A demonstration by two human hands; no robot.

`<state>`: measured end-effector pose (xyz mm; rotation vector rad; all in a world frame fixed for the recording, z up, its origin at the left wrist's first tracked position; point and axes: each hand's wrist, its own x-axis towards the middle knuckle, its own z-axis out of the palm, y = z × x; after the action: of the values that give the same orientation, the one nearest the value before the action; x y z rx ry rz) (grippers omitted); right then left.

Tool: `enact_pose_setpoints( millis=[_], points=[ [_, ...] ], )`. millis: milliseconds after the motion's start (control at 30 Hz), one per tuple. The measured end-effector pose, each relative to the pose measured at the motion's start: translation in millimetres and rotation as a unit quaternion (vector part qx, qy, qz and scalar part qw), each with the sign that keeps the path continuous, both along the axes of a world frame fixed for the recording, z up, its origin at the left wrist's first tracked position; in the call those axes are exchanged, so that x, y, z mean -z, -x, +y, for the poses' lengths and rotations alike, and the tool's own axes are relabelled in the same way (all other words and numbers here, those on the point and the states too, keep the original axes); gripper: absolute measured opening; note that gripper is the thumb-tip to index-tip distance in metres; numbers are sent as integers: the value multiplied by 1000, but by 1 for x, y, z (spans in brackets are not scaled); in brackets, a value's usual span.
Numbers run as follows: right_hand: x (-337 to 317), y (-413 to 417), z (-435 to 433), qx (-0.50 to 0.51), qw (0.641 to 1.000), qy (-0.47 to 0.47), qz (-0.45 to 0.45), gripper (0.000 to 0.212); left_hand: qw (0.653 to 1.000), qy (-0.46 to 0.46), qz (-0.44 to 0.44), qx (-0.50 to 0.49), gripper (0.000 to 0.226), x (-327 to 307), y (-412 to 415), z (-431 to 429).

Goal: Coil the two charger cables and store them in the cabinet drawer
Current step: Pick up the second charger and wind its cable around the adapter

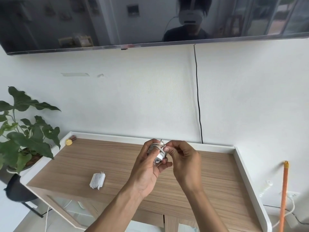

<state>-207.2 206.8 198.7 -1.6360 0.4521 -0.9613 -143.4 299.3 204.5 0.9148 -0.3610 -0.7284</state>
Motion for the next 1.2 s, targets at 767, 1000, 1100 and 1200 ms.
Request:
enact_pose_setpoints(
  millis=[767, 1000, 1100, 1200],
  points=[
    [23, 15, -4, 17, 979, 203, -4, 27, 999, -1, 48, -19, 17, 7, 8, -13],
    [28, 15, -4, -36, 990, 139, -9, 23, 998, -14, 51, -22, 14, 11, 10, -9],
    [33, 13, -3, -43, 993, 105, -9, 23, 998, -30, 51, -31, 14, 14, 10, -8],
    [36, 12, -3, -38, 994, 105, 5, 26, 997, -54, 51, -36, 14, 17, 10, -6]
  ],
)
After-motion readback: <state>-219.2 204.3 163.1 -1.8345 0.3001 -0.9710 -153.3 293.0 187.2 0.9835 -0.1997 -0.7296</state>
